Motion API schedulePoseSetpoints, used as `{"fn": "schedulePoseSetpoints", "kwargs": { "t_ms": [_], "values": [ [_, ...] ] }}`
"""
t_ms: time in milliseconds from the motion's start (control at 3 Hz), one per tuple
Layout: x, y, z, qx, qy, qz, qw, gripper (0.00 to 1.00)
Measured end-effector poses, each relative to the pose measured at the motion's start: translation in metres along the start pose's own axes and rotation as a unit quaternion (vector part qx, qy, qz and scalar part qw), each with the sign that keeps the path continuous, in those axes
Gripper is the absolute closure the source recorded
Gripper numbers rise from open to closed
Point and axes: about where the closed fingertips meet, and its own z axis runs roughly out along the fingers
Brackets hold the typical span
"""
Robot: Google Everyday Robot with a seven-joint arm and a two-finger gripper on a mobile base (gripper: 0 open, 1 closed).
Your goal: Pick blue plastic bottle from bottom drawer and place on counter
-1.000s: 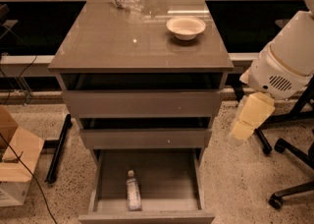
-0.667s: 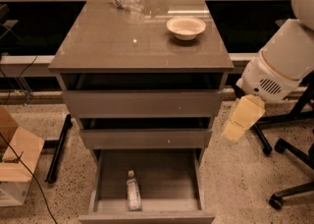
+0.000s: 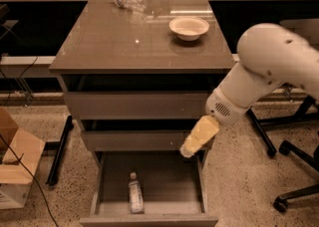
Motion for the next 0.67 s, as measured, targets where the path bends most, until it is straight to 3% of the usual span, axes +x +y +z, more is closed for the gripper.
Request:
{"fn": "schedulePoseSetpoints", "kwargs": {
  "t_ms": [333,667],
  "values": [
    [-0.006,0.003,0.064,-0.028,0.016,0.054,0.9980,0.00],
    [-0.002,0.003,0.125,-0.047,0.042,0.096,0.9934,0.00]
  ]
}}
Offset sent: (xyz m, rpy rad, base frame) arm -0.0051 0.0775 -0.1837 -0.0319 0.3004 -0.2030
